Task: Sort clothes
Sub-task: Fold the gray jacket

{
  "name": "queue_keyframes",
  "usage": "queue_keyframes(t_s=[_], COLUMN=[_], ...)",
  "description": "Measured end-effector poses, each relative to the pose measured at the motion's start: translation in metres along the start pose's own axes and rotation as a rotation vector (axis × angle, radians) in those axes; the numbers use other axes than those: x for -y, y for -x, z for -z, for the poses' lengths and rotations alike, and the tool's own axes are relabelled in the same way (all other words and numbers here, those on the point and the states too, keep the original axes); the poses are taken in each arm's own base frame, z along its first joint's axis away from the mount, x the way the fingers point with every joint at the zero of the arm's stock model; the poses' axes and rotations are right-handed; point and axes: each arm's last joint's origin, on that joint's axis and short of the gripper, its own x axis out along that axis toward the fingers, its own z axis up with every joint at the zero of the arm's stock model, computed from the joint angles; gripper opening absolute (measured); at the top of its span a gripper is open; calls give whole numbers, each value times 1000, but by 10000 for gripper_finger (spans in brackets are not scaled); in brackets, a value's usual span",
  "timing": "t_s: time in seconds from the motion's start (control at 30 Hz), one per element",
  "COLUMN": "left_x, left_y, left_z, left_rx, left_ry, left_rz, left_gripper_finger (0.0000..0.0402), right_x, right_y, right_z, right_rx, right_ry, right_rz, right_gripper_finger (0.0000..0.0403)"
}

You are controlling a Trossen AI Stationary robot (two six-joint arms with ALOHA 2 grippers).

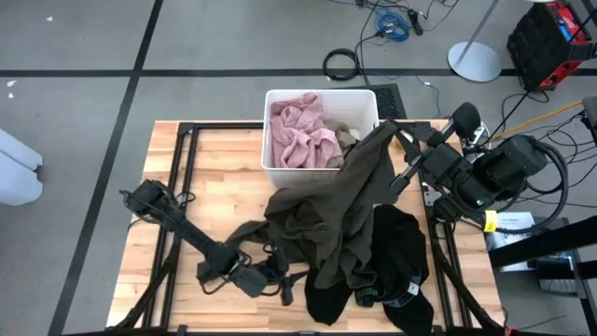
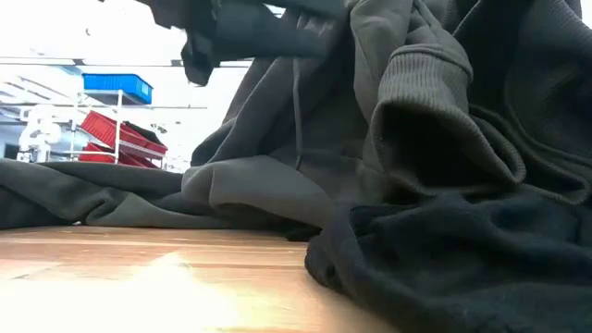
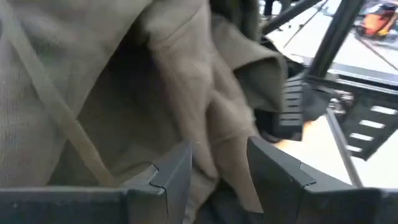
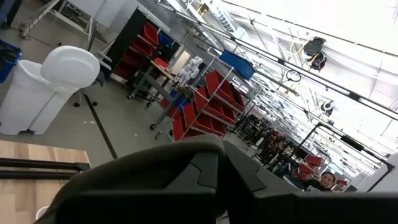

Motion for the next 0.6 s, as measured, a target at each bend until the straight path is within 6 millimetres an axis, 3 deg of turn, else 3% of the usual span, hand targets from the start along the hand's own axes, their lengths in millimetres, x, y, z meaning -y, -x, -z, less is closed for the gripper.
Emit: queue_keyframes(t_s=[0.23, 0.6], left_x=[-12, -26], left_y=[-20, -38], left_z=[10, -2], left_rx=[25, 79], left_ry=[-43, 24], left_rz=[-50, 10], left_gripper_finger=[164, 164], right_x=[0, -1], right_y=[0, 0], right_z=[0, 0], right_rx=[0, -2], right_ry=[0, 9], right_rz=[1, -2], right_gripper_finger=[0, 0])
